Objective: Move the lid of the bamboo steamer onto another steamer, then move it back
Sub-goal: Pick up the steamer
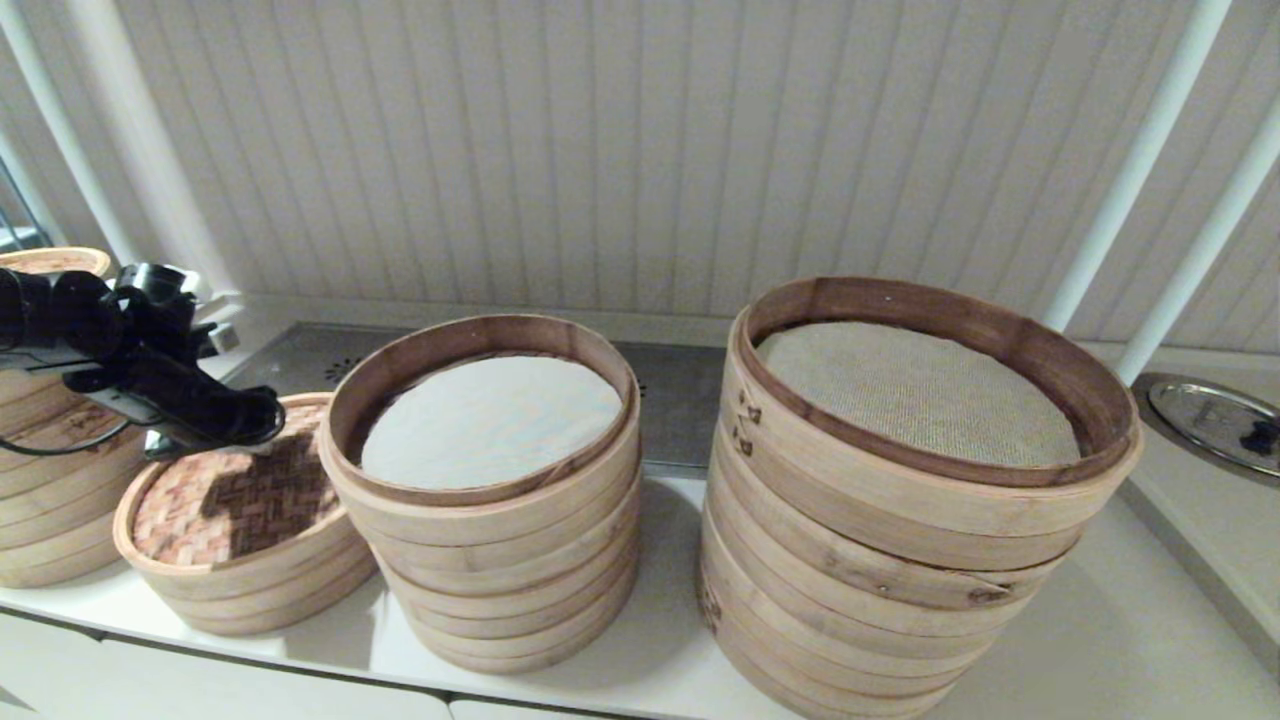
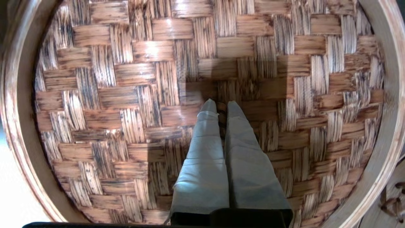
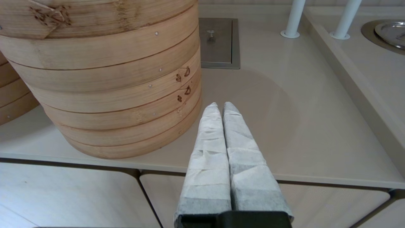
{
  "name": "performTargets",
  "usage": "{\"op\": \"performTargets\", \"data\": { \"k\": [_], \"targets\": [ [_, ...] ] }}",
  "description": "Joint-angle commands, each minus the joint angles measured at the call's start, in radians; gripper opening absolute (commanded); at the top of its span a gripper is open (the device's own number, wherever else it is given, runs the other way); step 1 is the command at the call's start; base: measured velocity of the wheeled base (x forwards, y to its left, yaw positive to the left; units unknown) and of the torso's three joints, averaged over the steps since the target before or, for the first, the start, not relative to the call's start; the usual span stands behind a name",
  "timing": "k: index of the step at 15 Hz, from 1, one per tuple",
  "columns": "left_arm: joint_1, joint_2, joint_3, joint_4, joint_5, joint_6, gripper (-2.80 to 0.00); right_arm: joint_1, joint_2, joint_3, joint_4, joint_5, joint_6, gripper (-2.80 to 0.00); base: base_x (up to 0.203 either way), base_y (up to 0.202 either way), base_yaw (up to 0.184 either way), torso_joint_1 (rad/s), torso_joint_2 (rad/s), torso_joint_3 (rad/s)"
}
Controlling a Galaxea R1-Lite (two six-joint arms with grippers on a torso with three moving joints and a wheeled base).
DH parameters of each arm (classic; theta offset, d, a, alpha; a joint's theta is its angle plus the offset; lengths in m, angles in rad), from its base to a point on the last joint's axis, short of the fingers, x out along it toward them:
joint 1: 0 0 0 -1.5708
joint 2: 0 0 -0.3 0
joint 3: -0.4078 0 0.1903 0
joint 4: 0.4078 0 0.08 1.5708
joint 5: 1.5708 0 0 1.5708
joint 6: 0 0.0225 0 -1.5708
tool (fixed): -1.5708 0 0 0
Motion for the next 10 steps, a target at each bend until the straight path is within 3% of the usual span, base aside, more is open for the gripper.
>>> {"op": "performTargets", "data": {
  "k": [1,10],
  "targets": [
    [-0.001,0.003,0.001,-0.002,0.000,-0.001,-2.80,0.001,0.000,0.003,-0.001,0.000,0.000,-2.80,0.000,0.000,0.000,0.000,0.00,0.000],
    [-0.001,-0.036,-0.008,0.000,-0.010,0.000,-2.80,0.000,0.000,0.003,0.001,0.000,0.000,-2.80,0.000,0.000,0.000,0.000,0.00,0.000]
  ]
}}
